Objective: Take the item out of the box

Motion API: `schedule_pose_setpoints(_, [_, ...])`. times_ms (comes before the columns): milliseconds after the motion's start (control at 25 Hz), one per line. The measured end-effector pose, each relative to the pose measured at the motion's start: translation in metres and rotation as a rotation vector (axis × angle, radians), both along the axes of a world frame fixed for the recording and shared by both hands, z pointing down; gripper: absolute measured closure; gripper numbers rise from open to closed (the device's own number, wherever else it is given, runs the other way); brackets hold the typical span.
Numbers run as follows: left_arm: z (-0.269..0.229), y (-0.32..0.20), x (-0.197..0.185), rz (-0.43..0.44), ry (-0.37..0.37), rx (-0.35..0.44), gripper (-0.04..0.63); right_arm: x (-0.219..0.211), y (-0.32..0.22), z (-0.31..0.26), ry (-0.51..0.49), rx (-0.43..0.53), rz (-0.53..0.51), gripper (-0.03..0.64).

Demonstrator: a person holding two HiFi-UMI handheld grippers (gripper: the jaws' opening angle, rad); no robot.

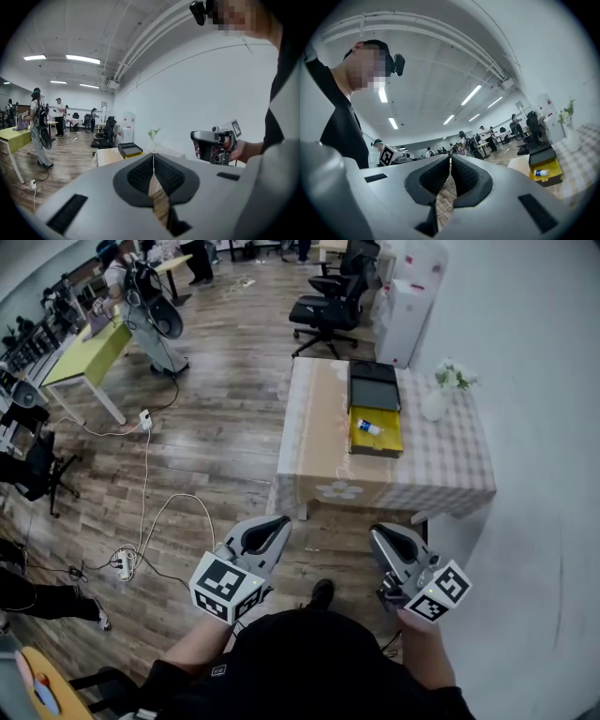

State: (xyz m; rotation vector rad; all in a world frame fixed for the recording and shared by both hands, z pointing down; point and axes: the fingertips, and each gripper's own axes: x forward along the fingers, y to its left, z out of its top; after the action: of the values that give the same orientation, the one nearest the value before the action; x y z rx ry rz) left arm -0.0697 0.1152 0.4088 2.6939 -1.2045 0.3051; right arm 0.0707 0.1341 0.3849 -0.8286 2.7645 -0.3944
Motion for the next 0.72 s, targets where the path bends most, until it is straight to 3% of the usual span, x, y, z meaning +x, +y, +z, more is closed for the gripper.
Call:
schedule_pose_setpoints(480, [-0.014, -0.064, 0.062, 0.010, 0.001, -0.005, 0.580, 0.068, -0.066, -0.004, -0.074, -0.008, 0.018, 0.578])
schedule_pose_setpoints(720, [-0.013, -0.091, 0.072, 0.024, 0.006, -0.002, 0.580, 0.076, -0.090, 0.003, -0.077, -0.027, 0.027, 0.578])
